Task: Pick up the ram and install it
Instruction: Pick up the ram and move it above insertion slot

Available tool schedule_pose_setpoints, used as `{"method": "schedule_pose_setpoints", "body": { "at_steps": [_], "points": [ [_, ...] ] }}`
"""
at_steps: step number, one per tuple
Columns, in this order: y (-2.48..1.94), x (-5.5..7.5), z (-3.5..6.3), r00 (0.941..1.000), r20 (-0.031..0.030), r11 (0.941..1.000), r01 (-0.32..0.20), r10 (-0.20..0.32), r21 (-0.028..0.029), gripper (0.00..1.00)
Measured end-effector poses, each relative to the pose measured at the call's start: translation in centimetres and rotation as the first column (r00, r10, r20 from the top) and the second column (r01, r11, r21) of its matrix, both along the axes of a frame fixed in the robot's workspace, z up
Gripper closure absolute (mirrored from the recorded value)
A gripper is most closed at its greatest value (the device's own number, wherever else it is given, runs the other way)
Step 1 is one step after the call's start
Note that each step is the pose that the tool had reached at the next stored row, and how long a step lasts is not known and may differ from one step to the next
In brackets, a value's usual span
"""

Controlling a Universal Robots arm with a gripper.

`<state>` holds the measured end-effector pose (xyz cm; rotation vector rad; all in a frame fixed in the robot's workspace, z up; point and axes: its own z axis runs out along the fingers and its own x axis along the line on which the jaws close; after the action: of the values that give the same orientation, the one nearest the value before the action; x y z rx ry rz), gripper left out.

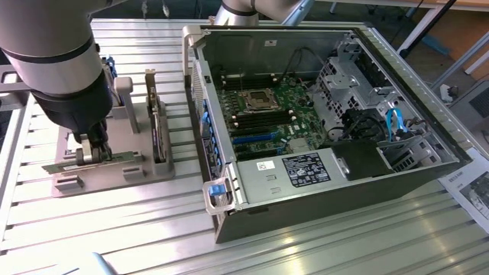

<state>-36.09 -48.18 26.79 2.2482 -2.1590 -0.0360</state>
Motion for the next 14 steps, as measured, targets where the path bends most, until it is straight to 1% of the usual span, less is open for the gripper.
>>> {"method": "schedule_pose_setpoints", "body": {
  "at_steps": [4,9,10,12,13,14],
  "points": [
    [0.0,0.0,0.87,1.0,0.0,1.0,0.001,-0.001,0.0,0.88],
    [0.0,0.0,2.38,1.0,0.0,1.0,0.001,-0.001,0.0,0.88],
    [0.0,0.0,2.55,1.0,0.0,1.0,0.001,-0.001,0.0,0.88],
    [0.0,0.0,3.12,1.0,-0.0001,1.0,0.001,-0.001,0.0,0.88],
    [0.0,0.0,3.68,1.0,0.0,1.0,0.001,-0.001,0.0,0.88],
    [0.0,0.0,3.95,1.0,0.0,1.0,0.001,-0.001,0.0,0.88]
  ]
}}
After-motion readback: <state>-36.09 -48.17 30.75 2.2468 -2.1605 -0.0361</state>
